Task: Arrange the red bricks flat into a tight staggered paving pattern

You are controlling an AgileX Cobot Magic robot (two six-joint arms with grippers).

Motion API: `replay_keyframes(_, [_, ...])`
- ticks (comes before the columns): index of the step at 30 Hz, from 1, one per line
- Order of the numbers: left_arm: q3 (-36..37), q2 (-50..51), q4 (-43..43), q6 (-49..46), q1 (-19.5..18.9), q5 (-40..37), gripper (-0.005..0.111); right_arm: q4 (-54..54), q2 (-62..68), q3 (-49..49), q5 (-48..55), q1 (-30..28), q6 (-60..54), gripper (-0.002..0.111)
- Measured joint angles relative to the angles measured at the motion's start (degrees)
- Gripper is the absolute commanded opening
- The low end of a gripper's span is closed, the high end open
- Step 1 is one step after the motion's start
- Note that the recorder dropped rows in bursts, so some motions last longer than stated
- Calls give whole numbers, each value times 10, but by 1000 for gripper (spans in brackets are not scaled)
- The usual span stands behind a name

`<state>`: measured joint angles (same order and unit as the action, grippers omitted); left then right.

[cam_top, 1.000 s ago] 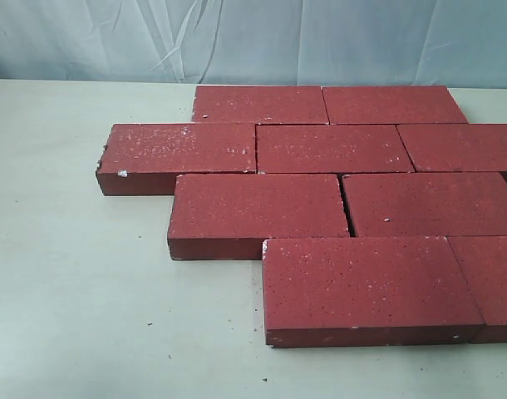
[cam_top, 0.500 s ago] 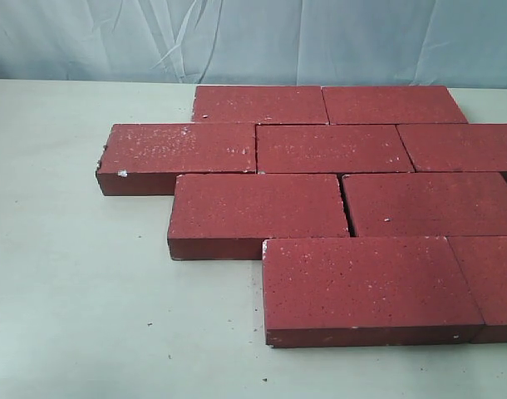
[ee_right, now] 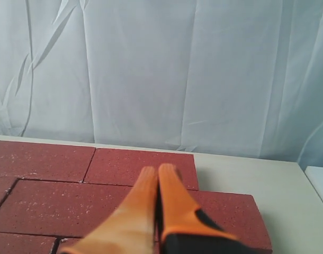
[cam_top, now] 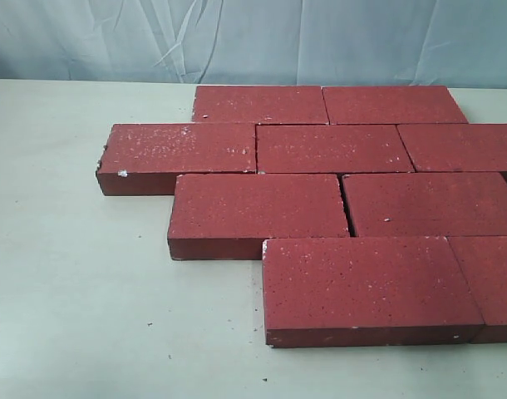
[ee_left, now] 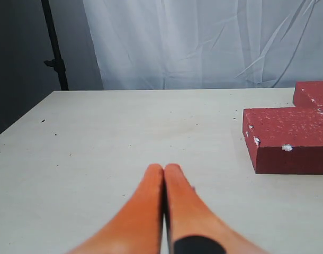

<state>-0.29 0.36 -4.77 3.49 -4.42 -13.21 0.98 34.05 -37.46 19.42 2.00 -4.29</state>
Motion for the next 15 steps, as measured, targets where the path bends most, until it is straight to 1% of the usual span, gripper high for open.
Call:
replay_keyframes(4, [0,0,0,0,0,0,0,5,-2,0,0,0,0,-1])
replay_keyframes(9, [0,0,0,0,0,0,0,-15,-13,11,-10,-2,0,-1])
replay_keyframes(15, [0,0,0,0,0,0,0,-29,-68,95,-40,-36,0,-1])
